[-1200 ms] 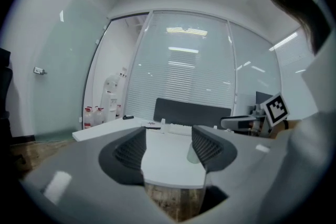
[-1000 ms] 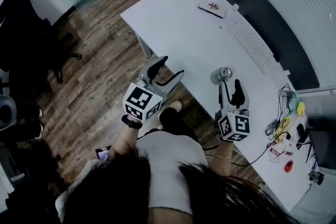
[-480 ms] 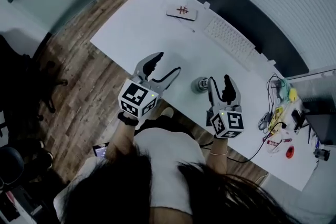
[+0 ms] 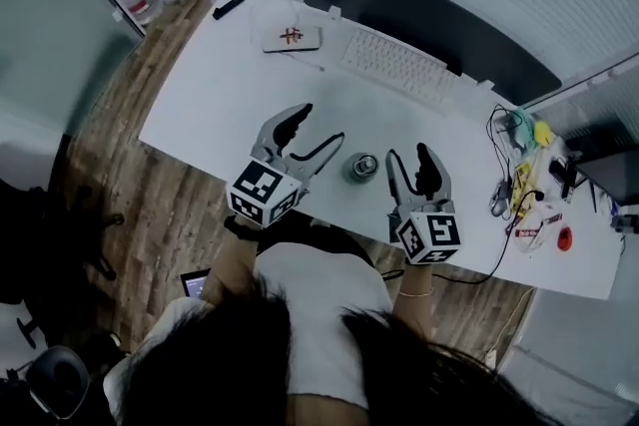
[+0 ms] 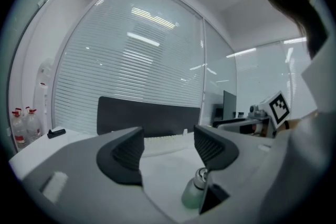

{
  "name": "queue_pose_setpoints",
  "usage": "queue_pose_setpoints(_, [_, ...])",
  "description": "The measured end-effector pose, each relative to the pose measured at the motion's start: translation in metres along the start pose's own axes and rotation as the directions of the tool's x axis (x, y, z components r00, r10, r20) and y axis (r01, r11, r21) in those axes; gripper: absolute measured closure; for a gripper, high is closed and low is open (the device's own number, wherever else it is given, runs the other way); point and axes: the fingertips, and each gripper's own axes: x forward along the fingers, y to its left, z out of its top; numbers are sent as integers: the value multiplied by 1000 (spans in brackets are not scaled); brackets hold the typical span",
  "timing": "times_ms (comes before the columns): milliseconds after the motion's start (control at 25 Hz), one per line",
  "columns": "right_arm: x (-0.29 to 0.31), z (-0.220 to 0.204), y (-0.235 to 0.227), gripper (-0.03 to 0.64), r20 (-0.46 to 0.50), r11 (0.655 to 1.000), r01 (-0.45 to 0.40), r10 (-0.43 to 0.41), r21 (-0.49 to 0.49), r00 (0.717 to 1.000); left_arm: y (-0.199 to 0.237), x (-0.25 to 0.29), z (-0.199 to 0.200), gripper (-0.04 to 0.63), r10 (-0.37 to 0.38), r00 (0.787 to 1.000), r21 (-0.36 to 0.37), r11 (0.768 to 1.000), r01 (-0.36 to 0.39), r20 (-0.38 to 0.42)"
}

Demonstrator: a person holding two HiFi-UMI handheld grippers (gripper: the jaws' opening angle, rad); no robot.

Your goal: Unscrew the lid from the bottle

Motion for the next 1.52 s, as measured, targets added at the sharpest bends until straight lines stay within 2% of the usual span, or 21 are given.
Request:
queue_pose_setpoints(120, [-7, 2, -9, 397, 11, 997, 74, -74, 18, 997, -5, 16, 2, 272, -84, 996, 8, 996, 84, -16])
queue_pose_setpoints(320, [-19, 4, -18, 397, 18, 981, 188, -189, 49, 982, -12, 36, 5, 264, -209, 977, 17, 977, 210, -47])
queue_pose_setpoints(600, [-31, -3, -22, 396, 11, 961, 269, -270, 69, 963, -25, 47, -8, 252, -327, 941, 6, 944, 329, -82])
queue_pose_setpoints(800, [-31, -12, -18, 397, -15, 959, 271, -271, 81, 963, -39, 49, -27, 239, -391, 915, -26, 920, 390, -97])
queue_pose_setpoints(1040, [-30, -27, -16, 397, -25, 958, 267, -266, 107, 964, -60, 45, -52, 227, -474, 872, -11, 879, 476, -121])
queue_pose_setpoints(1280, [-21, -45, -6, 397, -46, 960, 237, -233, 152, 971, -74, 37, -84, 215, -530, 827, 9, 841, 541, -186])
queue_pose_setpoints(1520, [-11, -66, 4, 397, -73, 966, 195, -185, 172, 980, -77, 37, -125, 208, -557, 791, 9, 816, 577, -254])
